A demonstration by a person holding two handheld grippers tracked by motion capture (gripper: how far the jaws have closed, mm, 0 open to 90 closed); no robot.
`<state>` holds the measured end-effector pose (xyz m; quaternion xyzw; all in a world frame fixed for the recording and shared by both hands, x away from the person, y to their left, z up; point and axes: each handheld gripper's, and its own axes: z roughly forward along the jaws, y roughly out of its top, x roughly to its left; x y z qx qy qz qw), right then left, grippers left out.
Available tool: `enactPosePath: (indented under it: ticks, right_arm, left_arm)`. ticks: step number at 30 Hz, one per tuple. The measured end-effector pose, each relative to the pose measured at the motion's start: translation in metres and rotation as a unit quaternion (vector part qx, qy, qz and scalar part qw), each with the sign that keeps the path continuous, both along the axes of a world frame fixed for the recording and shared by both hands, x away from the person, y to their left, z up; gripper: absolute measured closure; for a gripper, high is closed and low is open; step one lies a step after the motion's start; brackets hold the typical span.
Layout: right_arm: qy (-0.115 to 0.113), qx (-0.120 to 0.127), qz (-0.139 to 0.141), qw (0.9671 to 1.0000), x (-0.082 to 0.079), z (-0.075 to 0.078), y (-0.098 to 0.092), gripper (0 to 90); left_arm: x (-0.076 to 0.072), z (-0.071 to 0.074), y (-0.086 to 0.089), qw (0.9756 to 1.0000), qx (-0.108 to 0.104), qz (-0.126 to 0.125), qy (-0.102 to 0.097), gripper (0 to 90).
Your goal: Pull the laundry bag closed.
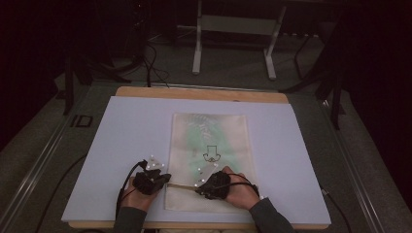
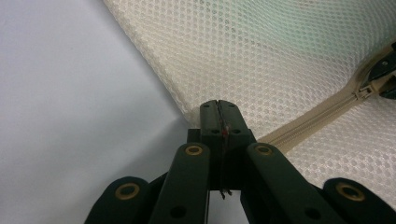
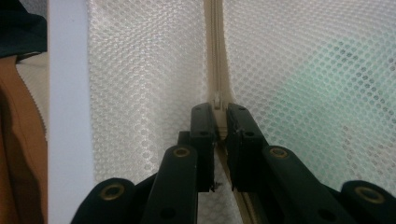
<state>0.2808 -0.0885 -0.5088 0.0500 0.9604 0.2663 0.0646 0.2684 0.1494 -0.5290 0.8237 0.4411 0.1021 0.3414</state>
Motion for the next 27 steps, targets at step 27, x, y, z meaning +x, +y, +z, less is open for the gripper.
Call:
enactPosePath:
  ticks: [27]
  right_arm:
    - [0.001,0.0,-0.001,1.0,0.0034,0.0076,-0.0097,82.3]
  left_arm:
    - [0.0,-0.0001,0.0002,1.0,0.0,0.0,-0.001,89.7]
